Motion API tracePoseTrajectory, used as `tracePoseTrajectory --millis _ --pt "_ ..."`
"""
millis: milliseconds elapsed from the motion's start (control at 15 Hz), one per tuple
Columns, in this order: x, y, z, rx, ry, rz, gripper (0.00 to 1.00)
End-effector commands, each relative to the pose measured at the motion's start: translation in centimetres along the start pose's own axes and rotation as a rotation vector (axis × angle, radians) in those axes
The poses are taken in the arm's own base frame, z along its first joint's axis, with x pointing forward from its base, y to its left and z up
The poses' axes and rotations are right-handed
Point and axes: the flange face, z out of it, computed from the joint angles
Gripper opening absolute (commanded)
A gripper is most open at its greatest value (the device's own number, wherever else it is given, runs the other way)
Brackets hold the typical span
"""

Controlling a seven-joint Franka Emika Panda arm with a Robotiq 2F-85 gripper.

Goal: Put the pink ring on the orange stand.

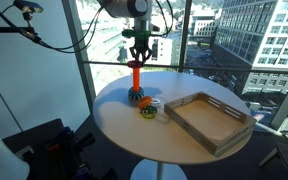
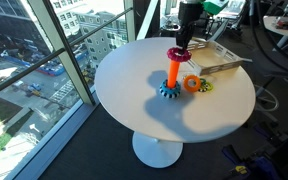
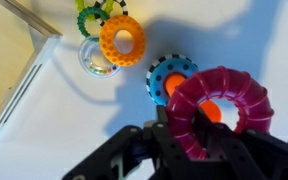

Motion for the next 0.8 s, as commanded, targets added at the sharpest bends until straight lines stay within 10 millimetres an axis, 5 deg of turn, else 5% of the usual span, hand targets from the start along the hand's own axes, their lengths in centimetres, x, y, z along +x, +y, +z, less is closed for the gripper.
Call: tracePoseTrajectory --millis 0,733 --pt "1.1 -0.3 -0.1 -0.028 0.007 0.005 0.1" --pt "2.1 0.2 1.2 -0.066 0.031 0.002 0.1"
